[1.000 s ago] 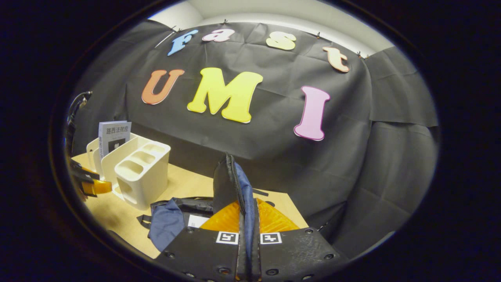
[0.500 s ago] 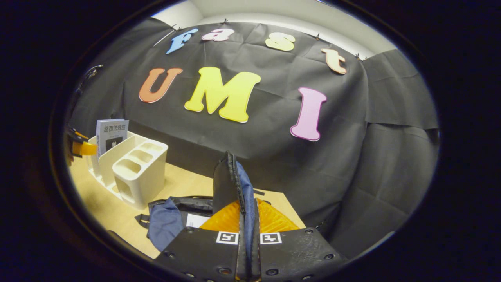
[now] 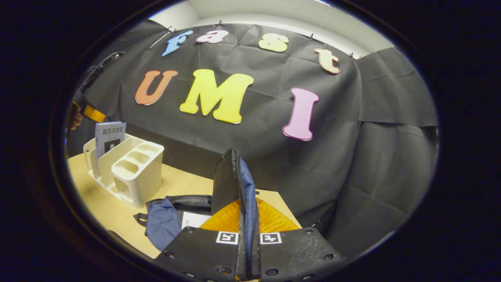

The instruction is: Open the schoolbag, grab two books from the bookshelf and put them into the schoolbag.

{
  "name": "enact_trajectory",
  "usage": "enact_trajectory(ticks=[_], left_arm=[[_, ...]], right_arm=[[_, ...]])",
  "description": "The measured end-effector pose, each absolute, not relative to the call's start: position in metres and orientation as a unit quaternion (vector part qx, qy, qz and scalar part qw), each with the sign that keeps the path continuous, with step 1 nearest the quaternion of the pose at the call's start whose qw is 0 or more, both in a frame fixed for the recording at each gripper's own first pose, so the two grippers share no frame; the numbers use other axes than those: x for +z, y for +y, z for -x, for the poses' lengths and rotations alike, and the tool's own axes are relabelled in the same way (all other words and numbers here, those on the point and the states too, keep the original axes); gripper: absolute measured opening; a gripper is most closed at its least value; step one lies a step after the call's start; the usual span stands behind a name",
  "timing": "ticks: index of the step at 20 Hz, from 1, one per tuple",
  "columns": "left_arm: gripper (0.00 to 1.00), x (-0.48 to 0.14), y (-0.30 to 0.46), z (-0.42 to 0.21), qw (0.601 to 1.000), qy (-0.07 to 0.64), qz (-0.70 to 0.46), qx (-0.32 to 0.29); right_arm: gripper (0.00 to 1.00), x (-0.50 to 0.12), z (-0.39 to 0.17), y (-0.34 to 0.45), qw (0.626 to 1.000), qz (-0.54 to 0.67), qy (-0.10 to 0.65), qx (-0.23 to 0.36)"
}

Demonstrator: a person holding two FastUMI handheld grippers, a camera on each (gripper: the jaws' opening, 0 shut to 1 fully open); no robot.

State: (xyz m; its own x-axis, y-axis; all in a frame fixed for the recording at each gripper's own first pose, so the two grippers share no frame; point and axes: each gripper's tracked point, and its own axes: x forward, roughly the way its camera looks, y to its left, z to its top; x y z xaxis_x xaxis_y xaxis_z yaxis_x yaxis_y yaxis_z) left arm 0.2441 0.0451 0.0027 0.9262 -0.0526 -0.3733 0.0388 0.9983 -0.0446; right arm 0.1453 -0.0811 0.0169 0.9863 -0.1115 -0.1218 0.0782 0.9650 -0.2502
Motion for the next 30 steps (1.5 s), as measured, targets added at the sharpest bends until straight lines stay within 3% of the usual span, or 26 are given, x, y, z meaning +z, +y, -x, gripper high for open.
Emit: enact_trajectory(ticks=[4, 7, 15, 19, 21, 22, 24, 30], left_arm=[[0.97, -0.002, 0.058, -0.279, 0.971, 0.238, 0.013, -0.023], [0.96, -0.013, 0.057, -0.309, 0.96, 0.278, 0.026, -0.034], [0.94, -0.075, 0.073, -0.341, 0.912, 0.41, 0.023, -0.013], [0.82, -0.085, 0.068, -0.338, 0.901, 0.432, 0.035, -0.025], [0.7, -0.091, 0.069, -0.333, 0.896, 0.443, 0.038, -0.018], [0.56, -0.09, 0.068, -0.33, 0.894, 0.444, 0.047, -0.017], [0.47, -0.09, 0.062, -0.322, 0.889, 0.454, 0.057, -0.023], [0.45, -0.082, 0.067, -0.296, 0.889, 0.452, 0.073, -0.01]], right_arm=[[0.02, 0.015, -0.142, -0.081, 0.99, 0.112, 0.074, -0.034], [0.09, 0.015, -0.14, -0.078, 0.992, 0.104, 0.071, -0.023], [0.07, 0.009, -0.135, -0.072, 0.993, 0.094, 0.077, -0.005], [0.07, 0.004, -0.137, -0.07, 0.992, 0.098, 0.079, -0.004], [0.07, 0.003, -0.138, -0.07, 0.992, 0.098, 0.081, -0.005], [0.06, 0.003, -0.138, -0.07, 0.992, 0.098, 0.08, -0.005], [0.07, 0.003, -0.137, -0.068, 0.992, 0.096, 0.08, -0.004], [0.07, 0.001, -0.137, -0.066, 0.99, 0.115, 0.078, -0.01]])
